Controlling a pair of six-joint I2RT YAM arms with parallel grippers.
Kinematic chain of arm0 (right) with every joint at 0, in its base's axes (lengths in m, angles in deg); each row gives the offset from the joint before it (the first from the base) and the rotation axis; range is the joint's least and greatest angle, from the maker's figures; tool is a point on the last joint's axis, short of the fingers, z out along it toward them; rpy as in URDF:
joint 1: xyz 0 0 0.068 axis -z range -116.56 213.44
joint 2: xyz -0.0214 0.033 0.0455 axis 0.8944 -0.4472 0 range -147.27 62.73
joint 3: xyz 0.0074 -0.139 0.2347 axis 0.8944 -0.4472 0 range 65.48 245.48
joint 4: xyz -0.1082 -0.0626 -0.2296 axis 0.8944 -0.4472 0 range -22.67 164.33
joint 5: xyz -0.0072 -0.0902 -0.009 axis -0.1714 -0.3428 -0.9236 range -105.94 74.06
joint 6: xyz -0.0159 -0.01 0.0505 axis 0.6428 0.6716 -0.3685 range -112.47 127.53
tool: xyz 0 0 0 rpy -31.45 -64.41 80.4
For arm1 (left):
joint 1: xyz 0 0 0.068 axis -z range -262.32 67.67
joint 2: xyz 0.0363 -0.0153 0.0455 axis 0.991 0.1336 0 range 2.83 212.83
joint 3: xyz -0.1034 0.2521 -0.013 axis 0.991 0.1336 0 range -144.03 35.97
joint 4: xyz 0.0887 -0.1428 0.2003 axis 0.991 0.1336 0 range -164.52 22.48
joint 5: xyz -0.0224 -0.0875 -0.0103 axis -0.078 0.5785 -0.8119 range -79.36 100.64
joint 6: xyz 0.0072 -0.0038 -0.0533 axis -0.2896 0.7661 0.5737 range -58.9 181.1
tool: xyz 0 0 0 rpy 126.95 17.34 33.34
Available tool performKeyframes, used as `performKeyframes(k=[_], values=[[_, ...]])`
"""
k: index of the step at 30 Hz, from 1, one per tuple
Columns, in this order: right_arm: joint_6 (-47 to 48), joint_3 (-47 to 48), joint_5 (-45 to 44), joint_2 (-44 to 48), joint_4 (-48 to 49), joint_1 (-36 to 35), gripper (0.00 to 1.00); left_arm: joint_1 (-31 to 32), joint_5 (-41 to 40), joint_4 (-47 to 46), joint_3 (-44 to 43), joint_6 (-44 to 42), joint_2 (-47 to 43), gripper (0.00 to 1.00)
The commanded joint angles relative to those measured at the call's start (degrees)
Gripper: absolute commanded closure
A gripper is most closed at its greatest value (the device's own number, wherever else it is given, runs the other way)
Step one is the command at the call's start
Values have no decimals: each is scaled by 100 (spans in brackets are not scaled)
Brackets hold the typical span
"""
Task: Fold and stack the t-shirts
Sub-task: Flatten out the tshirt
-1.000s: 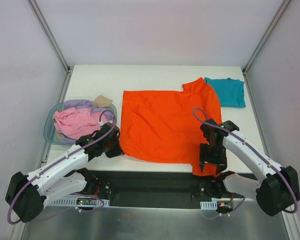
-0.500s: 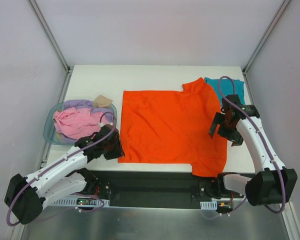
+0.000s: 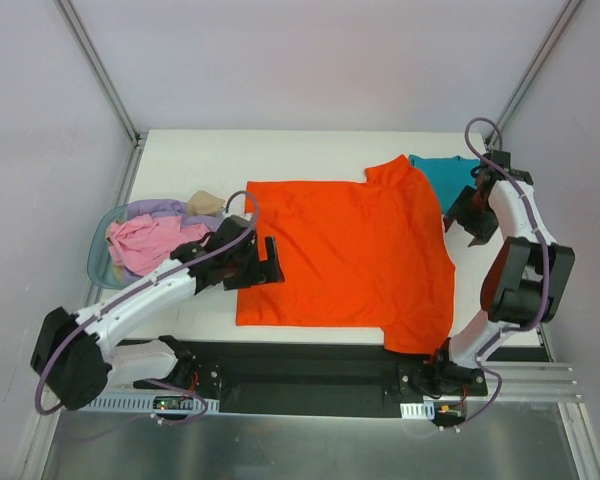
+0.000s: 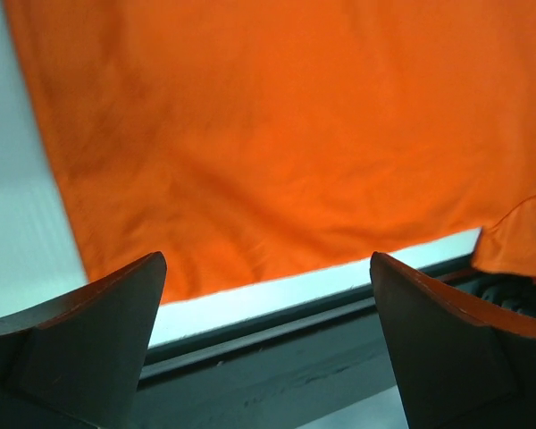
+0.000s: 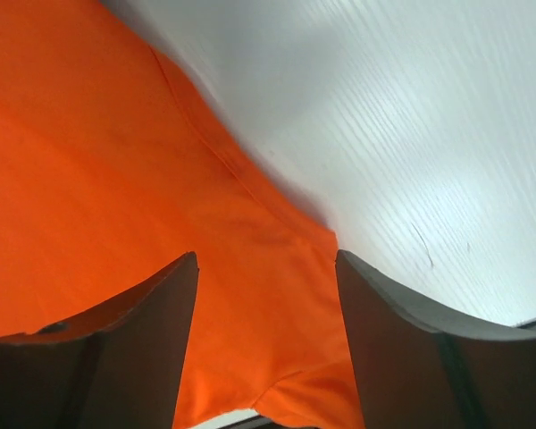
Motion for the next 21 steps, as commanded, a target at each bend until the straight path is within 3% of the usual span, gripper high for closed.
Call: performKeyframes(k=[1,6,9,12,16,21], values=[[631,854,308,-734,311,-20,34,-22,-78,-641,-983,-424,1070,1],[1263,1356,431,-1745,276,-64,43,-294,166,-870,-2107,-802,2373,1],[1247,1497,430,-2132,206,-81,55,-540,536,-922,-2582,-820,3121,1],[1211,1681,518,-2492,179,-90,56,-743,519,-993,-2899,-864,3710,1],[1281,1849,431,-2669,109,-187,54,-1041,861,-1011,-3173,-925,4430,1],[1159,2094,115,-2861,-58,-248,65,-1183,827,-1019,-3068,-864,4652,1]])
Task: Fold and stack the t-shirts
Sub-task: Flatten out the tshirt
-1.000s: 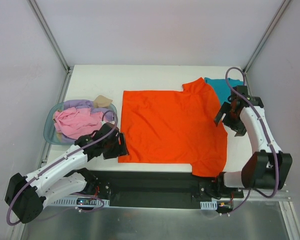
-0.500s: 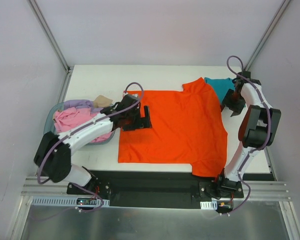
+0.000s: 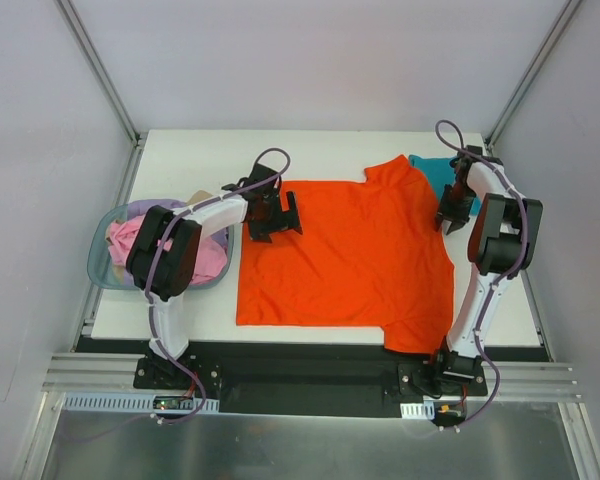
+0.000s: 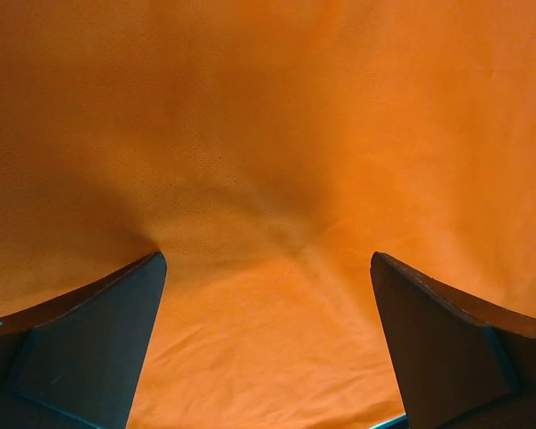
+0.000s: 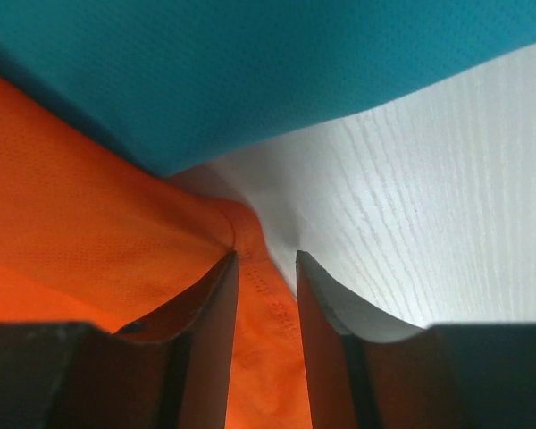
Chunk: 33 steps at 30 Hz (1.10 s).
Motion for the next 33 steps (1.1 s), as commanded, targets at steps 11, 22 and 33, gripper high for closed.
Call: performKeyframes(k=[11,22,33], values=[[-472,977,-1321,-661,-1193,-61,68,-292,-112,-3,397,-118,7,1],[353,1231,-988,-504,-711,-34,54,-318,-77,-47,107,-145,261,1],[302,619,-557,971,-464,-376,13,-301,81,-47,-148,-154,-283,0]])
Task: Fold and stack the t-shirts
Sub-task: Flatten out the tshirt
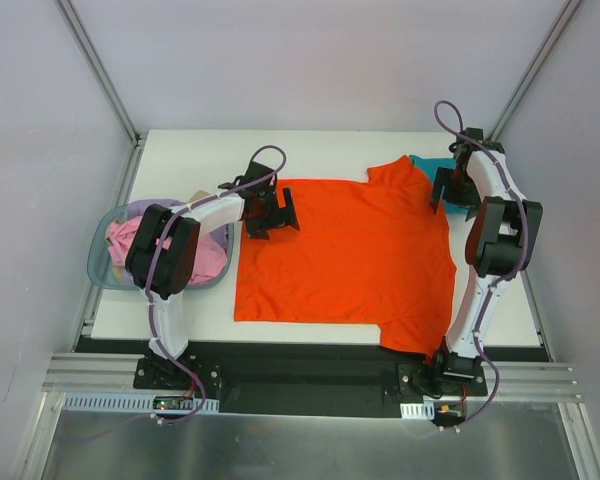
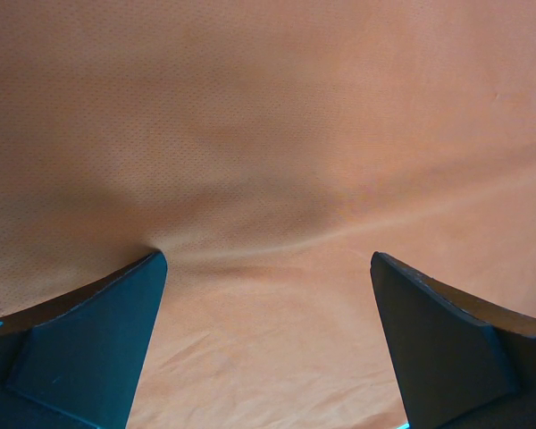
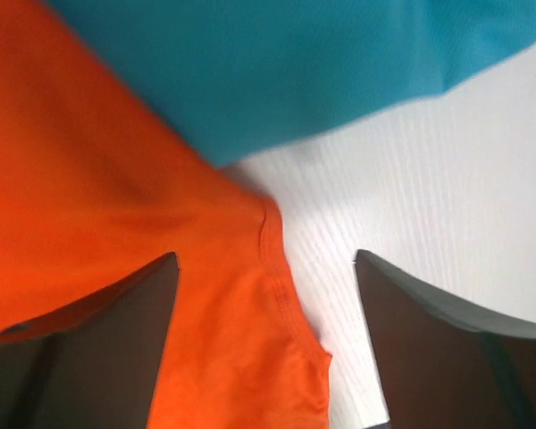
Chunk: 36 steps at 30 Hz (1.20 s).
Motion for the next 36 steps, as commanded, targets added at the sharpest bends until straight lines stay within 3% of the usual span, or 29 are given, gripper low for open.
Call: performKeyframes(k=[1,2,6,9,15,26,32,36], values=[[-207,-818,263,1377,157,-230,9,-13,-21,148,-83,-88,-434,1],[-287,-1387,473,1814,427,-309,2,14,-30,148,-22,-53,-478,1],[-622,-2627,1220,2432,1062,-468,3,128,-118,148,120,-35,-628,1],[-787,-2938,1345,2294,1256,-547,3,128,-145,148,41,-88,-462,1],[-903,-2747,1363,1503,1221,-591,3,58,-83,148,-179,-105,74,1],[-798,-1253,1239,237,738,-573,3,-390,136,209,-951,-237,787,1],[-701,-883,1213,516,518,-608,3,-390,233,297,-1252,-422,577,1],[-718,-1609,1099,1769,658,-687,3,-303,400,306,-954,-422,-247,1]])
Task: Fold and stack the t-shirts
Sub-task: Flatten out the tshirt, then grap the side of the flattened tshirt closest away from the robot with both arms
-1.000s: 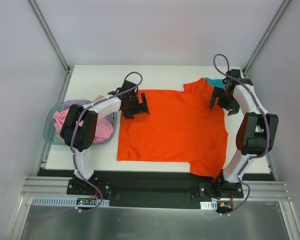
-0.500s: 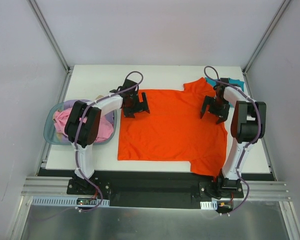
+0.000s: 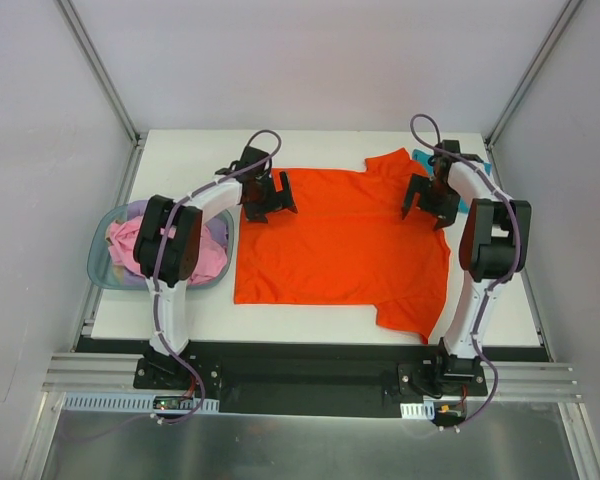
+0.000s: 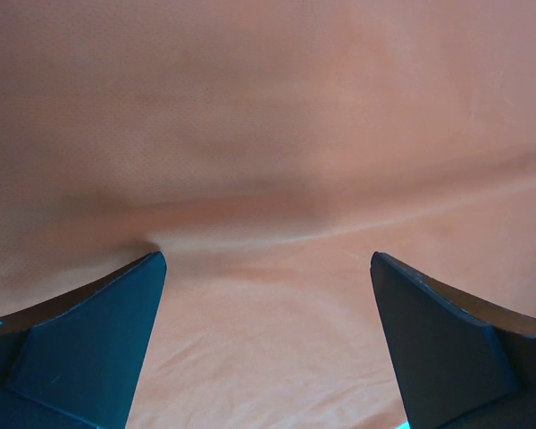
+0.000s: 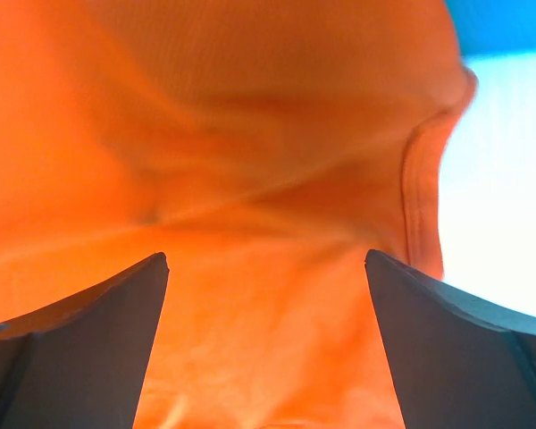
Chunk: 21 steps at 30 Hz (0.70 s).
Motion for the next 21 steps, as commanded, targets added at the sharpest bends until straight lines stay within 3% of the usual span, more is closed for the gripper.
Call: performKeyframes(k=[1,6,9,11,15,21], values=[[-12,-636,-138,1676,37,-184,3,111,164,142,351,-186,-1128,1],[-520,-2262,-165,3610,801,-273,3,777,-660,142,1529,-134,-2899,1],[-741,-3387,168,4841,1145,-273,3,1286,-1240,186,2618,261,-3990,1],[-795,-3957,370,5464,1330,-273,3,1429,-1164,230,3418,709,-4667,1],[-795,-4470,328,5950,1278,-256,3,1675,-900,291,4509,1369,-5645,1],[-514,-4769,371,6469,1199,-256,3,1684,-1681,941,5591,2273,-6868,1]])
